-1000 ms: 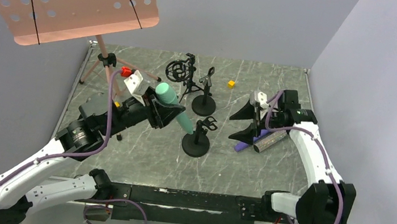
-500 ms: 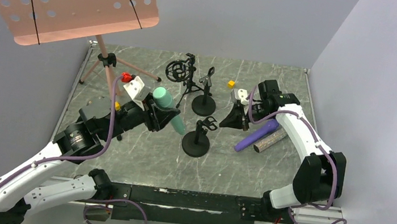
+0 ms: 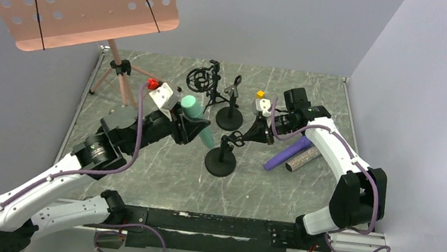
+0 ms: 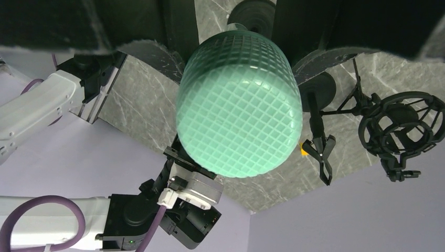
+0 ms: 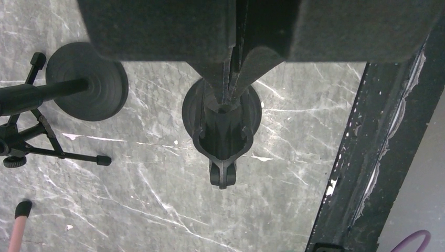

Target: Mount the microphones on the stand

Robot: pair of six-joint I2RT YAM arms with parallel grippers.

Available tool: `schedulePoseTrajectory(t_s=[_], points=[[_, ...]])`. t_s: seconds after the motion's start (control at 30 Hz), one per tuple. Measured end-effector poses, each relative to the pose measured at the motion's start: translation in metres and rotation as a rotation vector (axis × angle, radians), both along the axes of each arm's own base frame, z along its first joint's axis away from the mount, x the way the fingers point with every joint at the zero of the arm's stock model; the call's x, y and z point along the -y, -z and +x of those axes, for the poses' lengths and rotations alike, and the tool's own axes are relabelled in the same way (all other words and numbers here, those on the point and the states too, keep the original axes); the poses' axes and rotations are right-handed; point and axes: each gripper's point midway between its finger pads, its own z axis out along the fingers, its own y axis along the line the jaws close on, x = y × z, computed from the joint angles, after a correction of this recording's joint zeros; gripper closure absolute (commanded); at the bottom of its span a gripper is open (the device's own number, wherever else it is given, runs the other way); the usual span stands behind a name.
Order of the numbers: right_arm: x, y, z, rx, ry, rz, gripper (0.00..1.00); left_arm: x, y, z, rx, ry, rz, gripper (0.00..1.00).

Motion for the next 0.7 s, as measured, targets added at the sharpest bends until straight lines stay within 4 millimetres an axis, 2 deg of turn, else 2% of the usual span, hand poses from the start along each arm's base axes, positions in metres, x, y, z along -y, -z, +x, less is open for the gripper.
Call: schedulePoseTrajectory(t_s=[0.13, 0.47, 0.7], points=[[-0.003, 0.003, 0.0, -0.003, -0.006, -0.002, 0.93, 0.01, 0.007, 0.007, -0.009, 0.008, 0.015, 1.0], [-0.004, 0.014, -0.004, -0.008, -0.014, -0.003, 0.73, 0.038, 0.008, 0.029, 0.016, 0.018, 0.024, 1.0], [-0.003, 0.015, -0.009, 0.007, -0.01, 0.012, 0.67, 0.056, 0.004, 0.041, 0.031, 0.036, 0.005, 1.0]])
